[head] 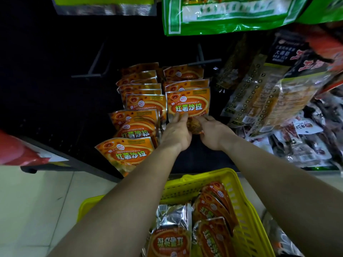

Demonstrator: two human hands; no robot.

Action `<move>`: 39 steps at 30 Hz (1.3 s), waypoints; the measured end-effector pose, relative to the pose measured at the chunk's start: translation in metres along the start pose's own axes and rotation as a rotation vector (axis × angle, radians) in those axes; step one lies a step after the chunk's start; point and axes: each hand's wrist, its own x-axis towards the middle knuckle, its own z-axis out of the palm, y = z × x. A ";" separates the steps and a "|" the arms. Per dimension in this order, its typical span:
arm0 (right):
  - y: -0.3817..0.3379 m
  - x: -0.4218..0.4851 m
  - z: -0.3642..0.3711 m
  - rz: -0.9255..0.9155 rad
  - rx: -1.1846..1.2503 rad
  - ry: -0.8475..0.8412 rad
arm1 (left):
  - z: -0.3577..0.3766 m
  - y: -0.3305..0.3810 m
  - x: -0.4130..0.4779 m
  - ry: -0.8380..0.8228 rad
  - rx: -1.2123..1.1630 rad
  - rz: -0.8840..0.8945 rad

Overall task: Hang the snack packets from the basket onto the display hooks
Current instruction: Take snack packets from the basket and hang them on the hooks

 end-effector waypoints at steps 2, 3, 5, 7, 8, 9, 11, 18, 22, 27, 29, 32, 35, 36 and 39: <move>0.001 0.000 0.001 0.006 0.011 0.003 | 0.000 0.001 0.002 0.005 0.006 0.007; 0.001 0.000 0.002 0.010 0.015 0.004 | 0.000 0.001 0.002 0.002 0.010 0.002; 0.001 -0.003 0.002 0.016 0.015 0.006 | 0.000 0.001 0.000 -0.018 0.022 -0.006; -0.001 -0.010 -0.002 0.030 0.010 0.000 | -0.004 0.003 -0.007 -0.027 0.034 0.009; -0.002 -0.015 -0.006 0.037 0.007 0.001 | -0.008 0.004 -0.012 -0.021 0.035 0.022; -0.004 -0.022 -0.011 0.042 0.004 0.004 | -0.013 0.006 -0.019 -0.012 0.032 0.033; -0.008 -0.039 -0.022 0.049 0.004 0.016 | -0.026 0.009 -0.037 0.005 0.027 0.056; -0.032 -0.126 -0.043 0.068 -0.013 0.054 | -0.057 0.003 -0.143 0.014 0.031 0.087; -0.046 -0.173 -0.025 0.031 -0.014 0.046 | -0.054 -0.025 -0.208 -0.047 0.077 0.036; -0.052 -0.212 0.027 0.036 0.005 -0.037 | -0.022 -0.066 -0.258 -0.163 0.141 -0.035; -0.048 -0.218 0.050 0.051 0.004 -0.079 | -0.007 -0.080 -0.268 -0.192 0.155 -0.041; -0.038 -0.220 0.083 0.077 -0.009 -0.133 | 0.017 -0.098 -0.271 -0.229 0.146 -0.086; -0.025 -0.213 0.115 0.109 -0.015 -0.197 | 0.042 -0.112 -0.264 -0.292 0.139 -0.125; -0.021 -0.209 0.126 0.119 -0.010 -0.215 | 0.051 -0.116 -0.260 -0.313 0.148 -0.134; -0.010 -0.197 0.160 0.147 -0.019 -0.276 | 0.077 -0.129 -0.249 -0.384 0.198 -0.137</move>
